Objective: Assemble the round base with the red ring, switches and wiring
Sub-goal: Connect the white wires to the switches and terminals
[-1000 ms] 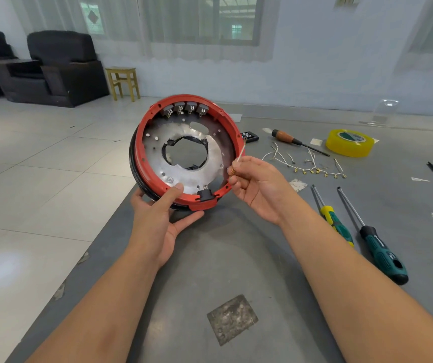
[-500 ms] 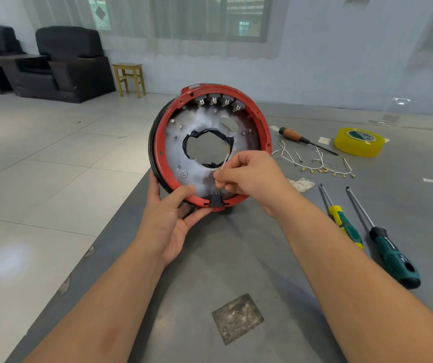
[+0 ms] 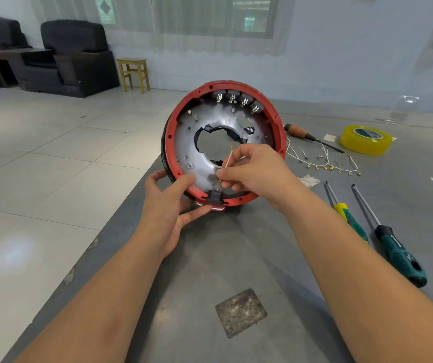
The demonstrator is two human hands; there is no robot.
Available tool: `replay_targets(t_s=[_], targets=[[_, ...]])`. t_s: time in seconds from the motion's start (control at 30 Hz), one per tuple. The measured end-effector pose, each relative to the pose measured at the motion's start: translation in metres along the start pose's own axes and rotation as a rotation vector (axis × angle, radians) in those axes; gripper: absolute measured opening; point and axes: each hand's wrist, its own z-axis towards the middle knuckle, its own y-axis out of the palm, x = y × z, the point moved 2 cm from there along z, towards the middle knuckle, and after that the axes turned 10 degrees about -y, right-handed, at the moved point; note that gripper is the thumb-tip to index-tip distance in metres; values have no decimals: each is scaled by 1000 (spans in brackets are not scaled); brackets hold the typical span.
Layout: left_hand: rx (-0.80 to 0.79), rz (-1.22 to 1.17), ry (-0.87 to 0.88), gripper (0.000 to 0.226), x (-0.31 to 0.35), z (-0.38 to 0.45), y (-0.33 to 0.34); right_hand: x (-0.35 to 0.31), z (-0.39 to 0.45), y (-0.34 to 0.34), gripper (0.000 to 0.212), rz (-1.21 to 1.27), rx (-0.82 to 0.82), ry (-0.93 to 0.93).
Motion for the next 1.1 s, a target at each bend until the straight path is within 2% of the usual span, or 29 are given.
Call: replay_targets(t_s=[0.1, 0.2, 0.27, 0.43, 0.6, 0.63, 0.73, 0.93, 1.1], targets=[[102, 151, 73, 55, 6, 1, -3, -3, -1, 2, 17, 8, -32, -15], [180, 293, 113, 80, 10, -1, -5, -6, -2, 0, 21, -15, -33, -27], [191, 314, 126, 87, 11, -3, -5, -8, -3, -1, 22, -2, -38, -26], [137, 215, 109, 63, 10, -4, -2, -9, -2, 1, 19, -4, -92, -42], [39, 130, 66, 78, 5, -5, 3, -9, -4, 1, 24, 41, -70, -16], [20, 111, 60, 73, 3, -6, 4, -9, -4, 1, 27, 41, -63, -11], [-45, 79, 54, 41, -3, -6, 6, -10, -4, -1, 36, 28, -72, 6], [-59, 39, 14, 64, -4, -4, 5, -10, -5, -7, 39, 44, -141, 43], [-78, 130, -23, 56, 3, -2, 0, -9, -3, -9, 39, -21, -172, 19]])
